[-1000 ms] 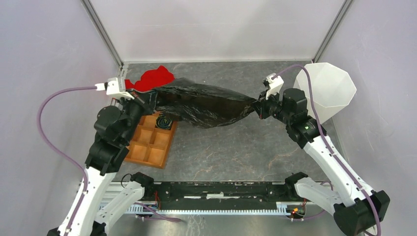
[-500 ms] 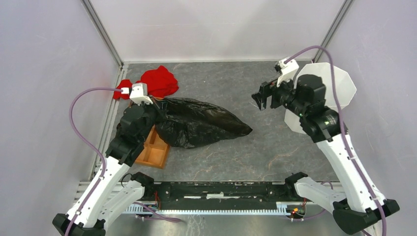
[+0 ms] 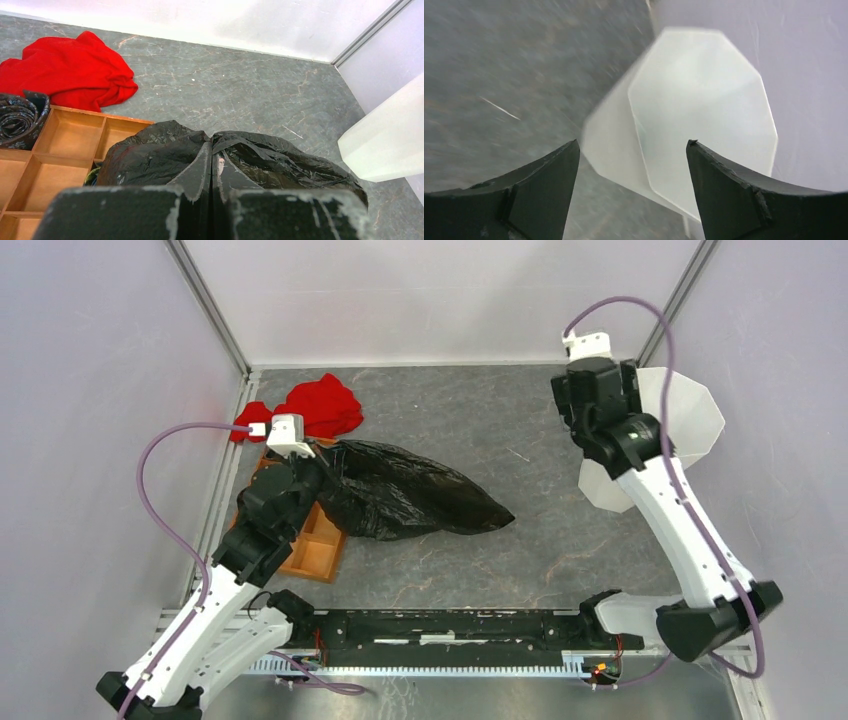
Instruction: Put the trash bags into the trash bin
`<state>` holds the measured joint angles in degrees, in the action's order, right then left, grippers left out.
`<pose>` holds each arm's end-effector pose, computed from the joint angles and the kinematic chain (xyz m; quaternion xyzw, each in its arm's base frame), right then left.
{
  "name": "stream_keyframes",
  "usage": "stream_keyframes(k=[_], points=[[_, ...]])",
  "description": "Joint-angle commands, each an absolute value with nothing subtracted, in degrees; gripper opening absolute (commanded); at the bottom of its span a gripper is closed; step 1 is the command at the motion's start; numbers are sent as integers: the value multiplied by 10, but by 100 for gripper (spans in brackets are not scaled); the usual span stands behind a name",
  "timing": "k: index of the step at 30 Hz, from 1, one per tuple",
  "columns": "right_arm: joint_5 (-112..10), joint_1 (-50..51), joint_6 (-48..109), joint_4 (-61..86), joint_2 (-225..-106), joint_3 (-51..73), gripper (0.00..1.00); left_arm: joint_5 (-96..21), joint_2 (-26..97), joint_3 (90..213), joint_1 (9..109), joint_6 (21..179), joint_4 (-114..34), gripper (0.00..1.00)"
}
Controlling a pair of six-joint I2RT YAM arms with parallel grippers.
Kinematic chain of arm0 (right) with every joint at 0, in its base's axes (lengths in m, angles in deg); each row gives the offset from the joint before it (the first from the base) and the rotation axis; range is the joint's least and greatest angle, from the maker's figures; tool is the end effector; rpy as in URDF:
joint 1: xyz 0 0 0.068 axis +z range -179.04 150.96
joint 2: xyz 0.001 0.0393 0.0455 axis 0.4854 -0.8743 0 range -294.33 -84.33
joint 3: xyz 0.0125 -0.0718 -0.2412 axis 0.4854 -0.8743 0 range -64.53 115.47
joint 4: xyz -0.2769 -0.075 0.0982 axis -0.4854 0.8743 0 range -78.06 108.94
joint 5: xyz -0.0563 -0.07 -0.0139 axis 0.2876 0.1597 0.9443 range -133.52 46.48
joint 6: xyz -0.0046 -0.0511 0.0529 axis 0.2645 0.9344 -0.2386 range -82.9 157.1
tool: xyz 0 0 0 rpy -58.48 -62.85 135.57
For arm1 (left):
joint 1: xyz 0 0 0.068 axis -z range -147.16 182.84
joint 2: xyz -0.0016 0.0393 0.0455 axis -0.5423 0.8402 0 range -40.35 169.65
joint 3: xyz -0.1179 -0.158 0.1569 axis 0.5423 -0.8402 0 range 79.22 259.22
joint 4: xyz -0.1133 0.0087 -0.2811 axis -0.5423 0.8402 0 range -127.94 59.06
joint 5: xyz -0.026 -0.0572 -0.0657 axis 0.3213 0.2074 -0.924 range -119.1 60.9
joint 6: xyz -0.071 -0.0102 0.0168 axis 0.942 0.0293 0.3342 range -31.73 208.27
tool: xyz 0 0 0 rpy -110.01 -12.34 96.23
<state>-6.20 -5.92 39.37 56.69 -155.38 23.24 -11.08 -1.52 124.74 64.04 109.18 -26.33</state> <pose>0.2992 0.0871 0.4256 -0.0178 0.8286 -0.1815 0.5293 0.2179 -0.1099 0.3474 -0.0402 0.7343 -0.1896 0.6506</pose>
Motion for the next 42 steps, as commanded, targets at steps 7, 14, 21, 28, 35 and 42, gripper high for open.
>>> stream_keyframes(k=[7, 14, 21, 28, 35, 42], points=[[29, -106, 423, 534, -1554, 119, 74, -87, -12, 1251, 652, 1060, -287, 2], [-7, -125, 449, 459, -1542, 58, 54, -92, -12, 1251, 652, 1061, -288, 2], [-109, -125, 433, 452, -1552, 84, 30, -93, -9, 1257, 651, 1053, -280, 2], [-313, -124, 413, 462, -1539, 85, 13, -97, -2, 1300, 651, 1047, -250, 2], [-448, -67, 392, 459, -1550, 107, 0, -103, 16, 1376, 651, 1045, -213, 2], [-484, 21, 380, 449, -1557, 131, 0, -81, 2, 1433, 651, 1042, -171, 2]])
